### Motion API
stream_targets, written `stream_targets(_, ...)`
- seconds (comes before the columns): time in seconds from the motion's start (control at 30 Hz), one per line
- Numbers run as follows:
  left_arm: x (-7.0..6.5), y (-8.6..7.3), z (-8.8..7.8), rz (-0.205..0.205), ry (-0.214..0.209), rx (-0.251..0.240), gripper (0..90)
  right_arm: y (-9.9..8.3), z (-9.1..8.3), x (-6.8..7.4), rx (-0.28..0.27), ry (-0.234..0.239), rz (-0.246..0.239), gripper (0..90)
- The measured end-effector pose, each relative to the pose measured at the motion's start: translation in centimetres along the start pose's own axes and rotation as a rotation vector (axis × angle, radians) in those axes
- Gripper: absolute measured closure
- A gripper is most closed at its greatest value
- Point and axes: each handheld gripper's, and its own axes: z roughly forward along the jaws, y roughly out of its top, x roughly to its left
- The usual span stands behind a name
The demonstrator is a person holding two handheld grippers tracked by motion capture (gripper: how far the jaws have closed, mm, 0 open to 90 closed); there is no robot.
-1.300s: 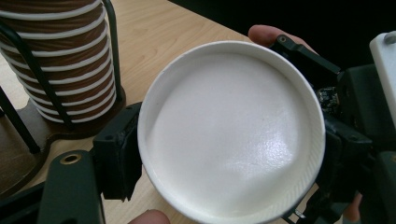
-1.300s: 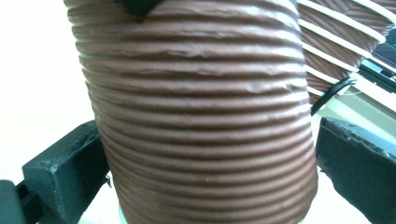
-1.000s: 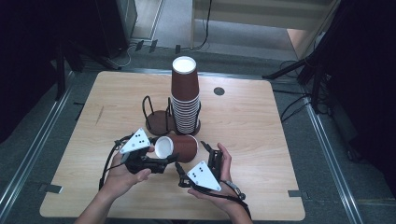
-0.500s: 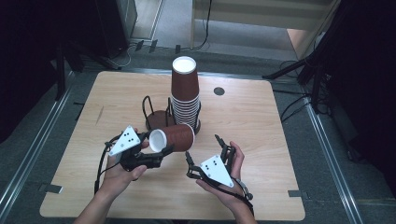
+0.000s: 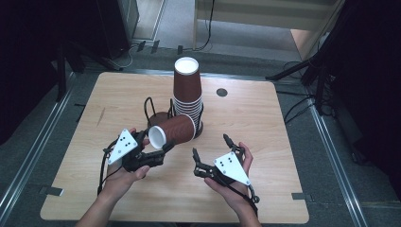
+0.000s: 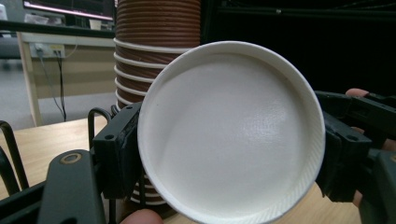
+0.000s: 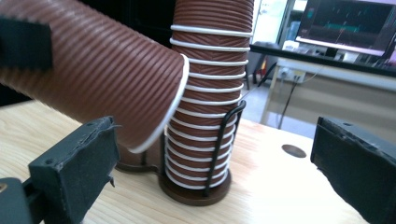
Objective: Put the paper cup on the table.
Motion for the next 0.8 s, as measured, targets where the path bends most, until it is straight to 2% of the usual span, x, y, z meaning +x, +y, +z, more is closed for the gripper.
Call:
stream_targets(0.13, -0.1, -0.3, 0.1, 0.007, 0.007, -0.023, 23.5, 0.4, -0.1, 0.4, 0.01, 0.017, 0.049, 0.0)
stream_targets(0.27, -0.1, -0.4, 0.1, 0.003, 0.003, -0.036, 23.5, 0.9, -0.2, 0.7, 0.054, 0.014, 0.154, 0.0)
stream_targets(0.5, -0.3, -0.4, 0.0, 0.008, -0.003, -0.047, 23.6, 1.8, -0.6, 0.9, 0.053, 0.016, 0.333, 1.0)
stream_targets(0.63, -0.4, -0.5, 0.1, 0.009, -0.009, -0.05, 23.7, 1.7, -0.3, 1.2, 0.079, -0.014, 0.447, 1.2)
stream_targets(0.7, -0.5, -0.6, 0.2, 0.012, -0.009, -0.053, 23.7, 1.8, -0.2, 1.2, 0.082, -0.008, 0.507, 1.2)
stream_targets(0.8, -0.6, -0.6, 0.3, 0.01, -0.015, -0.063, 23.7, 2.3, -0.2, 1.5, 0.088, 0.011, 0.572, 0.0)
